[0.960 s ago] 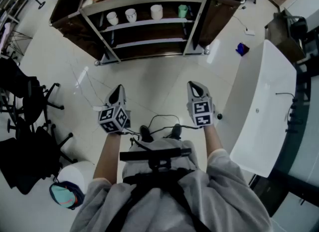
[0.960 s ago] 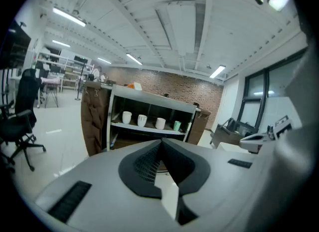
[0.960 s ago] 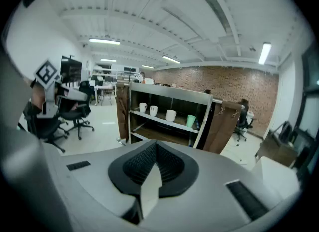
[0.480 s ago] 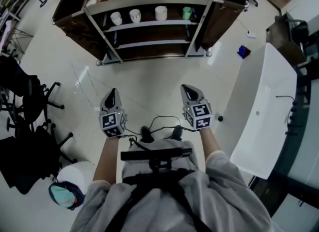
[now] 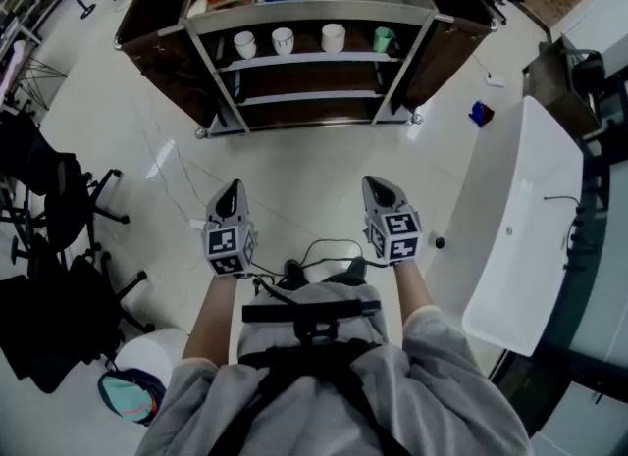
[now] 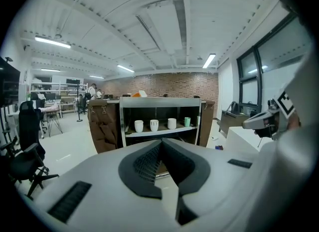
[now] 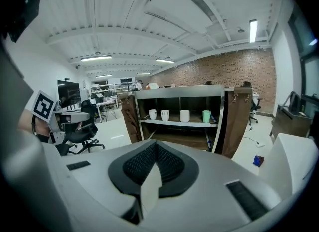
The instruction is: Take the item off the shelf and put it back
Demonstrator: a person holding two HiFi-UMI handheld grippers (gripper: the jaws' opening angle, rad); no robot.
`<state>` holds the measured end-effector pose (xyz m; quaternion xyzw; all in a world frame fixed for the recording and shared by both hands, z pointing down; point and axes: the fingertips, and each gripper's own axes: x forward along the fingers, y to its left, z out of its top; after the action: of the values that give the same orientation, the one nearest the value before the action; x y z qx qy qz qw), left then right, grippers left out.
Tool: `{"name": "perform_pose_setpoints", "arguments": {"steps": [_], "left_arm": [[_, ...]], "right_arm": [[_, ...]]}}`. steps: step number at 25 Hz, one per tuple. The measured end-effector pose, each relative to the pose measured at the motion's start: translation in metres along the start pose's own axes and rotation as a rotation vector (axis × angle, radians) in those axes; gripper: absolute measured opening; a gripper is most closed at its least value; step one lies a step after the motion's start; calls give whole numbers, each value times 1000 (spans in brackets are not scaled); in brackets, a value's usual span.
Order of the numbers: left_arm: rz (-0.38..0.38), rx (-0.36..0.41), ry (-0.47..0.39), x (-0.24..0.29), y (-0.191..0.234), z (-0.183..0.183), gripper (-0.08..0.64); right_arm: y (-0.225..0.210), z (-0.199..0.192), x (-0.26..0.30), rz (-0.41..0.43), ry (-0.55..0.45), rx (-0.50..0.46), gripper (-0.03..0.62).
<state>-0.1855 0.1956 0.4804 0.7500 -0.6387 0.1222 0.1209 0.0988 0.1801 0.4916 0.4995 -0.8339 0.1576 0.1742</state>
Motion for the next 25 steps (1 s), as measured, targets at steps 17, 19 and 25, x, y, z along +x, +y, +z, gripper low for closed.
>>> {"name": "perform_pose_setpoints", "arguments": {"steps": [17, 19, 25], "left_arm": [[-83, 20, -6, 31, 46, 15, 6], [-75, 17, -5, 39, 51, 16, 6], [-48, 2, 8, 66, 58, 22, 6]], "right_arm": [[40, 33, 60, -43, -13, -24, 9], [37, 34, 73, -35, -4, -32, 9], [21, 54, 106, -16, -2, -53, 9]]}}
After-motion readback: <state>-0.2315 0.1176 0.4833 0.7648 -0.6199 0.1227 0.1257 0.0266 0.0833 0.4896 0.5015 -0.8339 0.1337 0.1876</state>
